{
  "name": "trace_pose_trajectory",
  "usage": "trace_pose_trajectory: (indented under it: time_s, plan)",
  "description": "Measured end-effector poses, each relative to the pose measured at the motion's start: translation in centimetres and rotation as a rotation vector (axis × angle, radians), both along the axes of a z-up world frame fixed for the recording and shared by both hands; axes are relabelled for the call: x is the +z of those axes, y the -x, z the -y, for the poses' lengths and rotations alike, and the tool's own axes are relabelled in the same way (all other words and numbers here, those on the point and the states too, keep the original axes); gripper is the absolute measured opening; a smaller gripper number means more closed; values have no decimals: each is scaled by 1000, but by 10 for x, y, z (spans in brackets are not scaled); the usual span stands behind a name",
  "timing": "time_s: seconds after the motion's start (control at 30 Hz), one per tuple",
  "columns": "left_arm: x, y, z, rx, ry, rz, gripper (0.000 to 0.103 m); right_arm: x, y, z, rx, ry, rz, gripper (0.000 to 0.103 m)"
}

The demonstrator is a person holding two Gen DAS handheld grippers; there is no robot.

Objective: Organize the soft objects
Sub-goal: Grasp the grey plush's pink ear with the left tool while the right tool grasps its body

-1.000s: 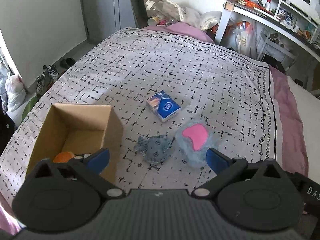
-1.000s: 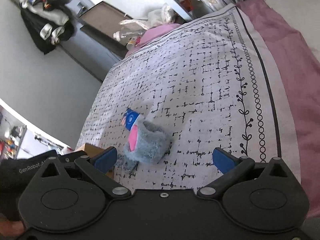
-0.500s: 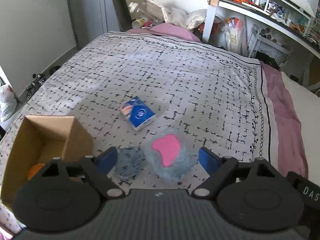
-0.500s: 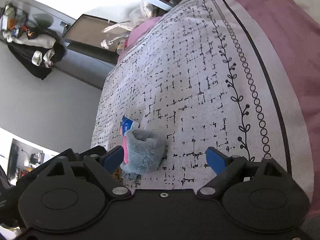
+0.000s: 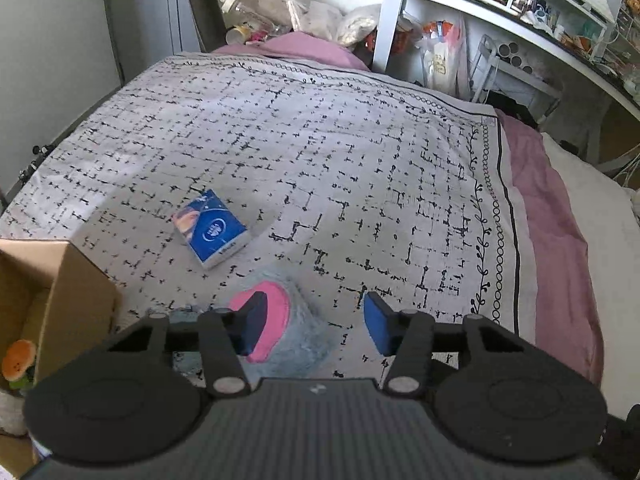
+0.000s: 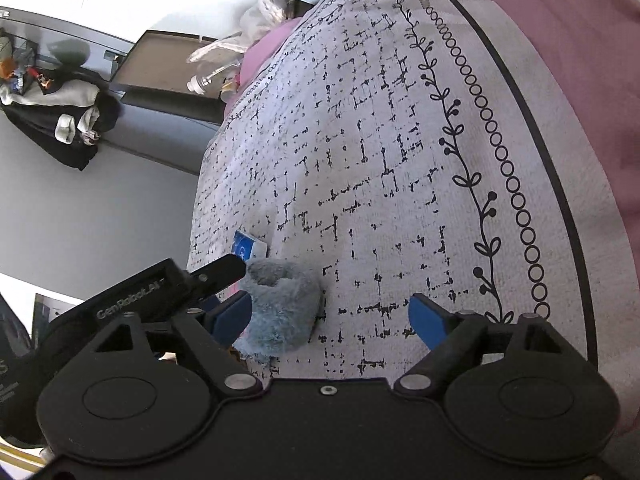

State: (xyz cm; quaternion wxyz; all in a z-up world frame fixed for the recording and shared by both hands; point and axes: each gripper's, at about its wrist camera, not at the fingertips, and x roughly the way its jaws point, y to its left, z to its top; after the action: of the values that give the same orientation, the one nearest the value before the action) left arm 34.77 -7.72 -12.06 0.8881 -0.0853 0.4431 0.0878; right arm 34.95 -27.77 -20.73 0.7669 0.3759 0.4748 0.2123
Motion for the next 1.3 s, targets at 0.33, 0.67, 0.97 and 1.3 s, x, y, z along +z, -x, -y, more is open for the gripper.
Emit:
trace_pose_trajectory:
  time_s: [0.33,0.67,0.97,1.3]
  plan:
    - [-17,-8,-4,29,-43,-32,51,-9,-9,-5,9,-5,-27,75]
    - [-32,2,-36,113,-27,-67,44,-11,-12,-12,28,13,-23,75]
    - [-29,15,-53,115,53,-35,24,-3,-8,-22,67,28,25,75]
    - [-29,31,-53,76,138,-24,22,4,-4,-33,94,65,59,74]
